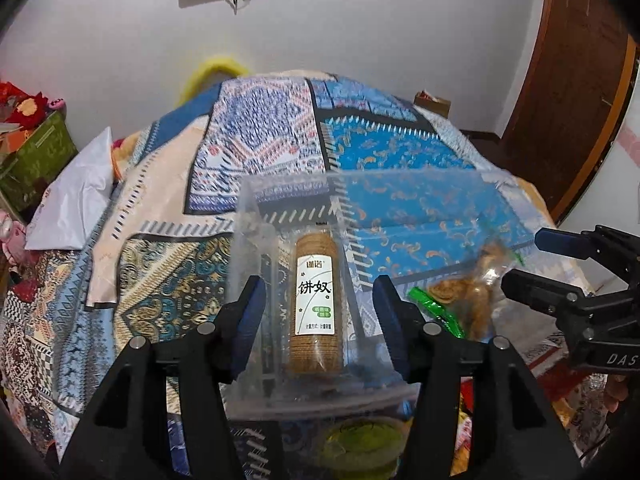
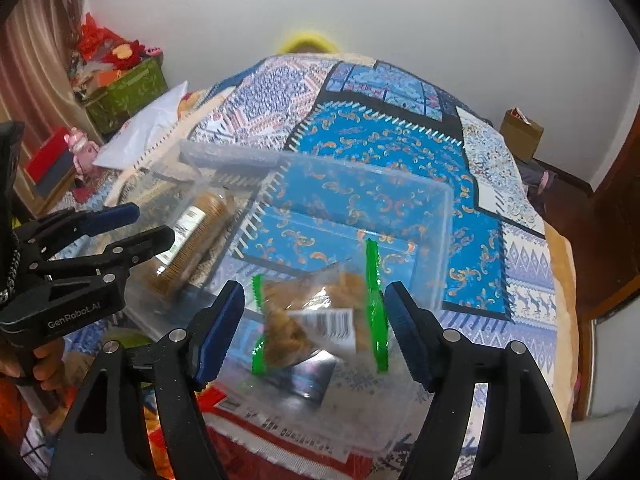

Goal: Organize snacks
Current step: 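Lower the biscuit roll into the clear box with the left gripper while the right drops the snack bag in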

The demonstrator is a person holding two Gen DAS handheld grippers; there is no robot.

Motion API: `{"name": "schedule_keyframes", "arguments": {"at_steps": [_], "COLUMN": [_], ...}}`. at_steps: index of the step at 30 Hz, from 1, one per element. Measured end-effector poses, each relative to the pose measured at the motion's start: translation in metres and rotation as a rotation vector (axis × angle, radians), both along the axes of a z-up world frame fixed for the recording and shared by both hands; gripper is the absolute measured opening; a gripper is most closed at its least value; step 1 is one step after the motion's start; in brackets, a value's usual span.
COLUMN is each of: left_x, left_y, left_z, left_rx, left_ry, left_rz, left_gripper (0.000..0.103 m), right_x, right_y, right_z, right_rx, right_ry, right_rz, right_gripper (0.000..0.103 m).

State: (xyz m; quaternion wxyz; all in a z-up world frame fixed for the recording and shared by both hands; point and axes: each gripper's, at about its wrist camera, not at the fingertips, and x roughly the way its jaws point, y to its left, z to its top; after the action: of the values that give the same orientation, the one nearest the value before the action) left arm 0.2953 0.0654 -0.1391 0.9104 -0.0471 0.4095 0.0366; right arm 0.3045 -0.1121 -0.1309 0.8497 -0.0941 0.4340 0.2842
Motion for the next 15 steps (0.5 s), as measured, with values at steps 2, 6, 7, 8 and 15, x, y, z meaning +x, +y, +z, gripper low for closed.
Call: {"name": "schedule_keyframes", "arguments": {"at_steps": [2, 6, 7, 8, 15], "left_x": [-0.010, -0.037, -0.045, -0.052, -0.115], "left_y": [0.000, 0.001, 0.001, 0.001, 0.003], "left_z": [0.012, 0.039, 0.046, 0.051, 0.084], "left_rx": [0.006, 0.024, 0.031, 0.035, 0.050], "left_ry": [-0.025, -0.083, -0.095, -0.105, -0.169], "left_rz": [0.001, 0.001, 0.002, 0.004, 0.002], "left_gripper": [0.057, 0.062, 0.062, 0.062, 0.067], "right_x": [-0.009, -0.032, -0.038, -0.045, -0.096], "right_y": [-0.002, -0.006, -0.007, -0.008, -0.012], "right_z": [0.011, 0.036, 0.041, 0.047, 0.081], "right_rx": [0.012, 0.027, 0.031, 0.035, 0.088], "right_ry": [-0.026, -0.097, -0.115, -0.138, -0.226], "right_rz": [-0.004, -0.003, -0.003, -0.004, 0.004], "right_gripper": [0.070, 0.074, 0.076, 0.077, 0.081]}}
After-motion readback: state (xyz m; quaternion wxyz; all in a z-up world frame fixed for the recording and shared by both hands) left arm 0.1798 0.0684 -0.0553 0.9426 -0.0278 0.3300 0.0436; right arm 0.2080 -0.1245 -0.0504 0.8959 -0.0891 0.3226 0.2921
